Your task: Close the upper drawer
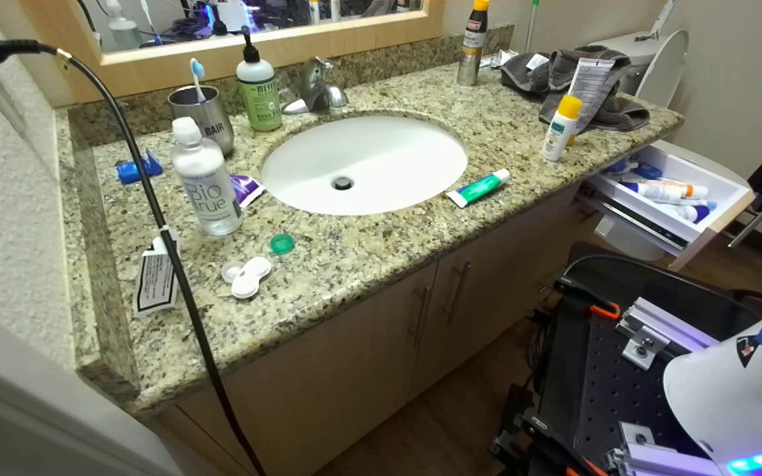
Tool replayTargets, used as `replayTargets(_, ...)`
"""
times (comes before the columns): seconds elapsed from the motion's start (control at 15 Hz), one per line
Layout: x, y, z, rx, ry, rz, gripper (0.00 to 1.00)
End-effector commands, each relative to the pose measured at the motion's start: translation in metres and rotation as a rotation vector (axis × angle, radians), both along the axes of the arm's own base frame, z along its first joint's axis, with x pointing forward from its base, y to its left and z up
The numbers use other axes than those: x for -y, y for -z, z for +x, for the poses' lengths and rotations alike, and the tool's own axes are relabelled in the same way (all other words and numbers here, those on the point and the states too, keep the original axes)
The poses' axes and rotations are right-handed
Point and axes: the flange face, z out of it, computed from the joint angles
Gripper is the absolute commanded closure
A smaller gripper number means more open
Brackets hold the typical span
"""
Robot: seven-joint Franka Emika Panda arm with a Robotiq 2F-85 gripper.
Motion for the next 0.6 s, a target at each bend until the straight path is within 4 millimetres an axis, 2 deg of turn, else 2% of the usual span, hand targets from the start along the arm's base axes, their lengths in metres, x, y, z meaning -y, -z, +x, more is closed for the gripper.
replayTargets(0.0,0.000,0.006,0.000,-0.015,-0.001,0.008,0.00)
replayTargets(0.2,0.002,0.004,0.002,-0.011,0.002,0.002,0.00)
replayTargets(0.53,-0.001,0.033,0.017,-0.085,0.013,0.045,0.00)
